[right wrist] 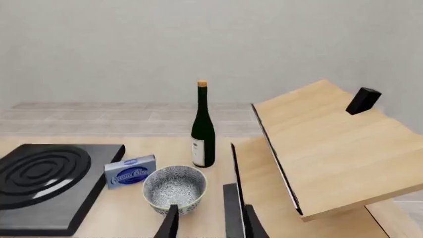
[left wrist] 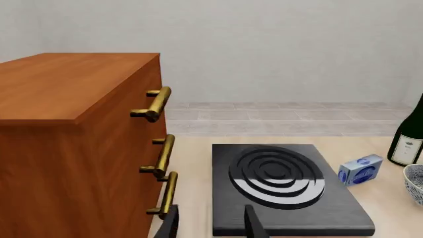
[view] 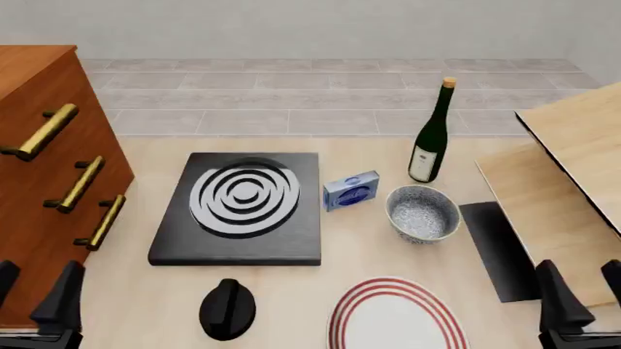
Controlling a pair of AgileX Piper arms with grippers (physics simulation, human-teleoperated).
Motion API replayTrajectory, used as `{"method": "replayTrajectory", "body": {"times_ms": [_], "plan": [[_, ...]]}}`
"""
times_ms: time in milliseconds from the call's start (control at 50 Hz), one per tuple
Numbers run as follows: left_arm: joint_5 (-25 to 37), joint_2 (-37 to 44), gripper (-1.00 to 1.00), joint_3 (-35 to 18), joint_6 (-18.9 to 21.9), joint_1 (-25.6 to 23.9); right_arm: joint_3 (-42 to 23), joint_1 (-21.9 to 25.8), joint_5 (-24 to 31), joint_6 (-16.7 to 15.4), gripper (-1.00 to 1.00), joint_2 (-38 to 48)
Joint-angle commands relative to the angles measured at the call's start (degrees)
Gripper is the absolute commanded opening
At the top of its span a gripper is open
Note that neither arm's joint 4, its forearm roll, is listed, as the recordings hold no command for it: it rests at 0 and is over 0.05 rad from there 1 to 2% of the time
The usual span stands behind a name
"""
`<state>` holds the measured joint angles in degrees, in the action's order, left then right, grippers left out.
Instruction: Put the bowl on the stove.
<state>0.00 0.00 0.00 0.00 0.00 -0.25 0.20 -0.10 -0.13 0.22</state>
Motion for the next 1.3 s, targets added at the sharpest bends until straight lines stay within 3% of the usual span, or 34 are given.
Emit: {"method": "replayTrajectory", "body": {"times_ms": [20,300,660,900,940,980,1300], "plan": [[0.0,0.0,1.0,0.0,0.0,0.0,0.1,0.2,-0.3,-0.2,1.0,0.9],[0.0,0.0,1.0,0.0,0.0,0.0,-0.2,2.4,-0.9,-2.5,1.0,3.3],[0.0,0.0,1.0,0.0,0.0,0.0,-8.3,10.0,0.8,-10.7,1.0,14.0],[0.0,0.0,1.0,0.0,0.0,0.0,-12.0,17.2,-2.5,-14.7,1.0,27.9],[0.0,0.0,1.0,0.0,0.0,0.0,-13.0,17.0,-2.9,-15.5,1.0,30.6],[0.0,0.0,1.0,0.0,0.0,0.0,-14.4,18.4,-1.7,-14.0,1.0,31.2],[0.0,0.0,1.0,0.0,0.0,0.0,-21.3,20.8,-1.7,-17.8,1.0,45.5]]}}
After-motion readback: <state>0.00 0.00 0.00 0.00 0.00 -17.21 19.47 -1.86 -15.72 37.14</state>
